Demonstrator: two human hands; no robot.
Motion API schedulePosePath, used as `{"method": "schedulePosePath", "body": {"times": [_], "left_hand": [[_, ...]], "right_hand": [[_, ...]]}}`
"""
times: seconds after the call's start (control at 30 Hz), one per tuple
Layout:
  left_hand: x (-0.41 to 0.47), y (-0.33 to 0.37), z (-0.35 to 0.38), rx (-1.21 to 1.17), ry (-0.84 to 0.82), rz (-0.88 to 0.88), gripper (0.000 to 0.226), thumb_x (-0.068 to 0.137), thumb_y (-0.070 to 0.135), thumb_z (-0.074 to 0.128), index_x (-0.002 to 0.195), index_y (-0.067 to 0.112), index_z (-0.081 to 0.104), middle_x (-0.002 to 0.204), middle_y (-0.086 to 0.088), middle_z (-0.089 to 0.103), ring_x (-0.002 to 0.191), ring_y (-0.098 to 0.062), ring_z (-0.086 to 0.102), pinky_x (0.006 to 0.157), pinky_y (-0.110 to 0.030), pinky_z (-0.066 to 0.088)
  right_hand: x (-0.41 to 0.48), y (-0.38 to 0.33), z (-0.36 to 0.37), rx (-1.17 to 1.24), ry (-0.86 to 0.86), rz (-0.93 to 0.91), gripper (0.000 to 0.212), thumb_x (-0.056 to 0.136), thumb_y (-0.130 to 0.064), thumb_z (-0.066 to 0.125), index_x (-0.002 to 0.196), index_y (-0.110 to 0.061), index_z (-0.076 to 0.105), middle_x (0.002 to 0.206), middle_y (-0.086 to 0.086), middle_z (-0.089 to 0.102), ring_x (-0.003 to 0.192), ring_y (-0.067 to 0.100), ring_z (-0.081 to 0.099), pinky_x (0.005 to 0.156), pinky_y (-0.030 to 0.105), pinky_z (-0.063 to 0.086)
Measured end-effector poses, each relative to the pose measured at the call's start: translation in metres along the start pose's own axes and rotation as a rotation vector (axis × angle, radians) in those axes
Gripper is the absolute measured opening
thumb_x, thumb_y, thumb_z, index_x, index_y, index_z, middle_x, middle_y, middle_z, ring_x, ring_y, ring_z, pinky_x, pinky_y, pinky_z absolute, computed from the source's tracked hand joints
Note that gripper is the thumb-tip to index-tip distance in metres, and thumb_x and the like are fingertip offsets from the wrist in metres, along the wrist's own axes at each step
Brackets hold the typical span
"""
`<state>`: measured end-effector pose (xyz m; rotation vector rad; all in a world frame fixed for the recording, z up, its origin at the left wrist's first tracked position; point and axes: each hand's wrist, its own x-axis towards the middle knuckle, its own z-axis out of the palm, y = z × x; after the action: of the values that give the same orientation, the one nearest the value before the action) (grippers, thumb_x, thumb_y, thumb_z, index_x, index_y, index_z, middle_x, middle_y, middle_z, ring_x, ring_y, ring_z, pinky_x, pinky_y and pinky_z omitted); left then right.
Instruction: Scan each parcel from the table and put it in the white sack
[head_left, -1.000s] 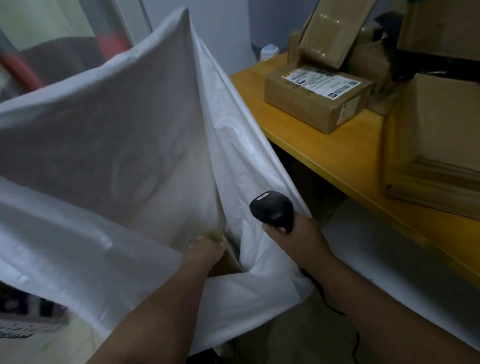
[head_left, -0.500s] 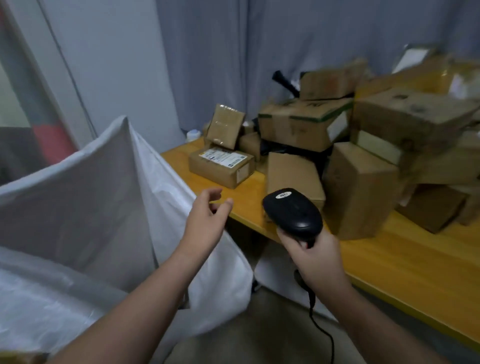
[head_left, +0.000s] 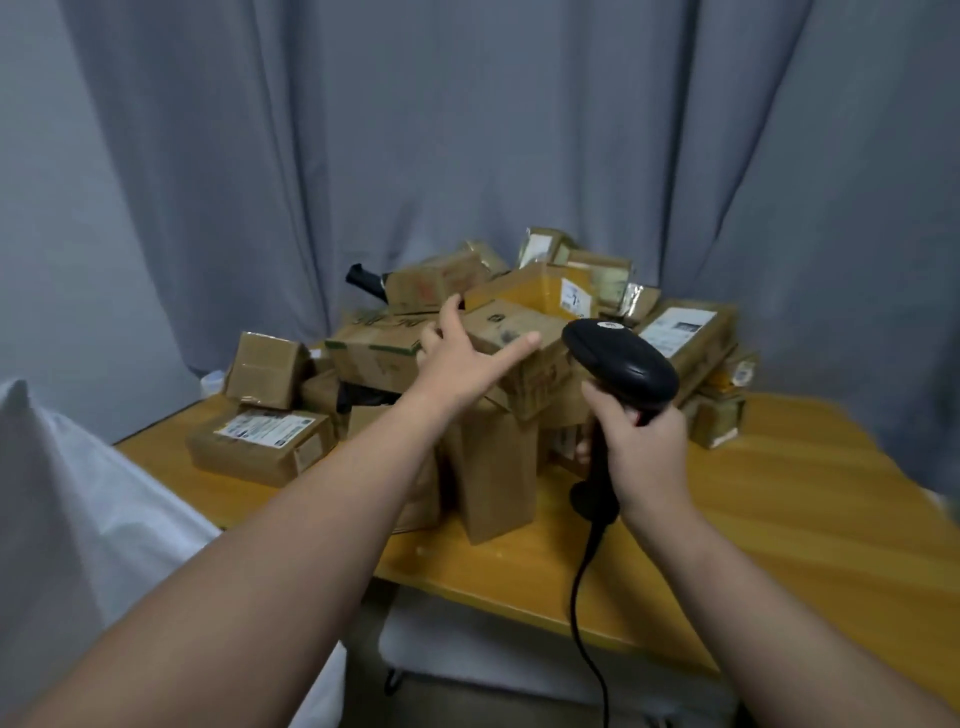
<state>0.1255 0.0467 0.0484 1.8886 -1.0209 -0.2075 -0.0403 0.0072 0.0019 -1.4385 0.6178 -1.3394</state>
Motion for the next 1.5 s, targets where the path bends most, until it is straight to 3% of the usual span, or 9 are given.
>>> {"method": "schedulePosePath", "body": {"times": [0.1, 0.27, 0.53, 0.63, 0.77, 1.0, 1.2, 1.37, 1.5], "left_hand": [[0.027, 0.003, -0.002, -0.062, -0.033, -0.087, 0.106, 0.071, 0.08, 0.053, 0.152, 0.03, 0.007, 0.158, -0.01, 0.012, 0.143, -0.034, 0.019, 0.114, -0.053, 0.024], [0.041, -0.004, -0.009, -0.114, -0.061, -0.063, 0.073, 0.09, 0.053, 0.055, 0.144, 0.01, 0.031, 0.14, -0.005, 0.044, 0.12, -0.022, 0.046, 0.088, -0.033, 0.042], [-0.032, -0.019, -0.014, -0.406, 0.17, 0.275, 0.034, 0.092, 0.028, 0.059, 0.126, 0.029, 0.053, 0.127, 0.002, 0.045, 0.114, -0.013, 0.052, 0.095, -0.029, 0.049], [-0.083, -0.044, -0.024, -0.696, 0.179, 0.145, 0.017, 0.087, 0.044, 0.051, 0.097, 0.034, 0.06, 0.111, 0.003, 0.06, 0.108, -0.016, 0.058, 0.098, -0.051, 0.047], [-0.128, -0.07, -0.034, -0.658, 0.101, 0.034, 0.059, 0.071, 0.072, 0.058, 0.097, 0.02, 0.054, 0.102, 0.0, 0.06, 0.097, -0.008, 0.06, 0.09, -0.042, 0.049], [-0.162, -0.115, -0.051, -0.546, -0.171, -0.219, 0.023, 0.091, 0.03, 0.06, 0.104, 0.022, 0.043, 0.125, -0.01, 0.058, 0.107, -0.02, 0.059, 0.084, -0.036, 0.052], [-0.174, -0.141, -0.053, -0.376, -0.13, -0.009, 0.105, 0.079, 0.014, 0.076, 0.148, 0.048, 0.004, 0.134, 0.013, 0.042, 0.118, -0.005, 0.052, 0.095, -0.027, 0.048], [-0.183, -0.148, -0.029, -0.383, 0.07, 0.216, 0.08, 0.061, 0.043, 0.08, 0.123, 0.051, 0.031, 0.141, -0.002, 0.027, 0.133, -0.014, 0.037, 0.105, -0.042, 0.044], [-0.19, -0.133, -0.019, -0.583, 0.039, 0.093, 0.036, 0.086, 0.066, 0.047, 0.105, 0.038, 0.035, 0.128, -0.005, 0.044, 0.119, -0.013, 0.05, 0.099, -0.047, 0.048]], "right_hand": [[0.015, -0.006, -0.003, 0.097, -0.016, 0.103, 0.012, 0.085, -0.019, 0.071, 0.082, -0.009, 0.064, 0.068, 0.003, 0.062, 0.066, 0.02, 0.064, 0.063, 0.034, 0.057], [0.029, -0.004, 0.015, 0.323, -0.068, 0.382, 0.052, 0.077, -0.03, 0.078, 0.124, -0.02, 0.059, 0.106, 0.002, 0.073, 0.102, 0.022, 0.067, 0.095, 0.048, 0.051], [-0.017, -0.002, 0.007, 0.471, 0.043, 0.228, 0.047, 0.075, -0.022, 0.075, 0.12, -0.014, 0.062, 0.112, 0.004, 0.071, 0.105, 0.019, 0.067, 0.083, 0.036, 0.058], [-0.048, 0.004, -0.002, 0.49, 0.062, 0.202, 0.049, 0.066, -0.027, 0.073, 0.11, -0.009, 0.064, 0.11, 0.008, 0.07, 0.1, 0.017, 0.069, 0.075, 0.03, 0.06], [-0.09, 0.021, 0.005, 0.413, -0.033, 0.188, 0.014, 0.076, -0.011, 0.071, 0.086, -0.021, 0.073, 0.093, 0.001, 0.072, 0.096, 0.015, 0.068, 0.089, 0.036, 0.054], [-0.122, 0.042, 0.017, 0.279, -0.091, 0.222, 0.026, 0.08, 0.004, 0.07, 0.099, -0.014, 0.067, 0.088, -0.007, 0.074, 0.096, 0.011, 0.068, 0.091, 0.031, 0.051], [-0.132, 0.049, 0.025, 0.208, -0.129, 0.286, 0.025, 0.082, -0.004, 0.072, 0.093, -0.025, 0.067, 0.088, -0.011, 0.072, 0.1, 0.014, 0.065, 0.092, 0.035, 0.051], [-0.148, 0.048, 0.041, 0.354, -0.272, 0.384, 0.041, 0.07, -0.025, 0.075, 0.11, -0.026, 0.066, 0.11, -0.004, 0.072, 0.11, 0.018, 0.065, 0.089, 0.039, 0.056], [-0.147, 0.049, 0.045, 0.355, -0.27, 0.316, 0.044, 0.075, -0.017, 0.075, 0.118, -0.02, 0.065, 0.116, -0.001, 0.071, 0.111, 0.012, 0.064, 0.095, 0.034, 0.051]]}}
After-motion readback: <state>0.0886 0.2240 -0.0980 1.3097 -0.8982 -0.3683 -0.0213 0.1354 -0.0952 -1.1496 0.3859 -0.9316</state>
